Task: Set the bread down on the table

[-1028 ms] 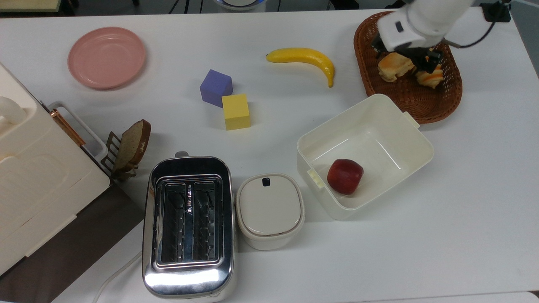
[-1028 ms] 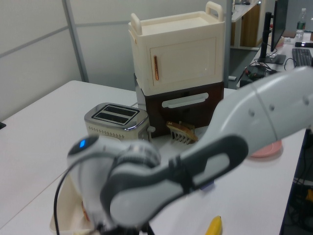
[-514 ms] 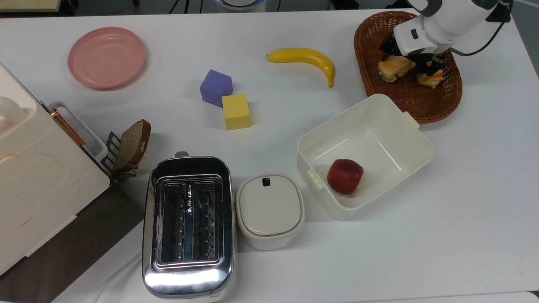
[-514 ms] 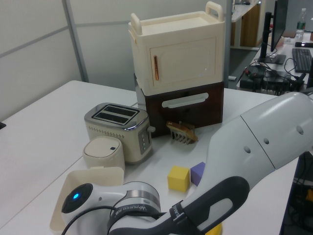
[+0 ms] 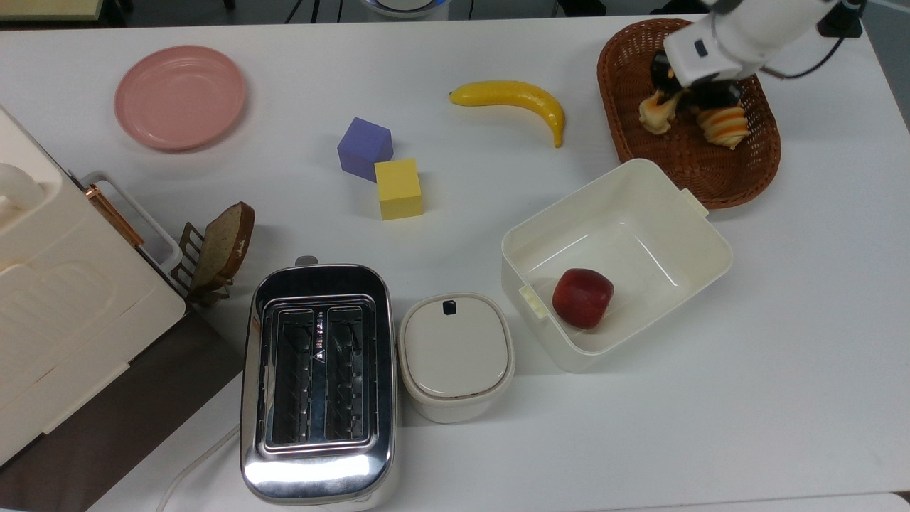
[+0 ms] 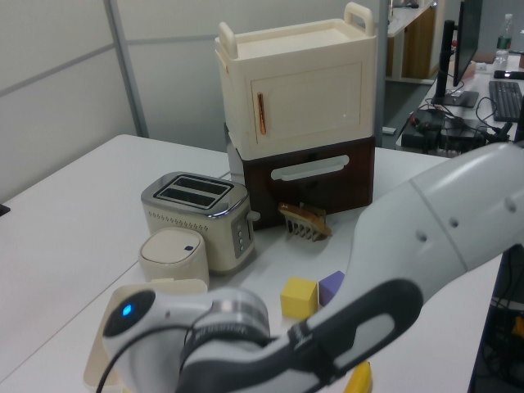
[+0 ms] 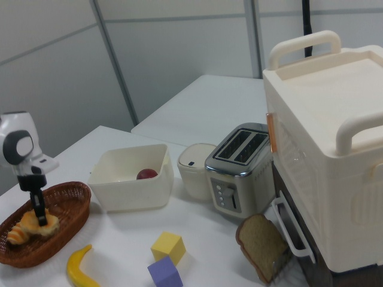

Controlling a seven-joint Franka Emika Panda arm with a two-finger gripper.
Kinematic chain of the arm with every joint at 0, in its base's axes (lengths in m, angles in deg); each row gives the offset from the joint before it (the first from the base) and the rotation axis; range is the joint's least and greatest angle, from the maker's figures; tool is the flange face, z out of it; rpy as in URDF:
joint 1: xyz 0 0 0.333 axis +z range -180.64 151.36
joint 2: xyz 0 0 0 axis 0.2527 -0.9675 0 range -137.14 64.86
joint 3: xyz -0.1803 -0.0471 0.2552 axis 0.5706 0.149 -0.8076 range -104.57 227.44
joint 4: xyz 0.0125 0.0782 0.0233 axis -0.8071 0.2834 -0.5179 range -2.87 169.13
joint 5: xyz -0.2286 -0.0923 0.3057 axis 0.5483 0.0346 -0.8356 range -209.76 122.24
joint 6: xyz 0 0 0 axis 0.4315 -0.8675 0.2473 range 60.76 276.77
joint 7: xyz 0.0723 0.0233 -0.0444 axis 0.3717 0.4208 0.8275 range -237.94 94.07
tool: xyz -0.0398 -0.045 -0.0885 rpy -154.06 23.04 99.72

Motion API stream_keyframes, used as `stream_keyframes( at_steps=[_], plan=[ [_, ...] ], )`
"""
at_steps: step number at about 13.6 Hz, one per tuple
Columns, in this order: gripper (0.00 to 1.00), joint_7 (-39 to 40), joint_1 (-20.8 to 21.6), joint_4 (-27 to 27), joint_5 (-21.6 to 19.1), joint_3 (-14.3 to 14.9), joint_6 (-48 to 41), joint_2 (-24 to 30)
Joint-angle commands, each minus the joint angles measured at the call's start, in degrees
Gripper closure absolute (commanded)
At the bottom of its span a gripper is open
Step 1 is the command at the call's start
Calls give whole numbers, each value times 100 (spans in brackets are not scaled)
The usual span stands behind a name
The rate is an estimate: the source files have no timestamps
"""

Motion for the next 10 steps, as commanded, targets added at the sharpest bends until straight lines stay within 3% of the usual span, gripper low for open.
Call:
stream_keyframes(
  at_steps=[1, 5, 7, 8, 9, 10],
  plan=[
    [100, 567, -423, 176, -112, 37, -726, 1037],
    [100, 2191, -1986, 141, -34, -182, -1658, 1602],
    [100, 2510, -2226, 316, 622, -183, -1747, 1532],
    [81, 2598, -2400, 439, 852, -165, -1677, 1506],
    [4, 2634, -2585, 457, 942, -165, -1624, 1384],
    [0, 2643, -2682, 423, 1047, -130, -1554, 1269]
  ],
)
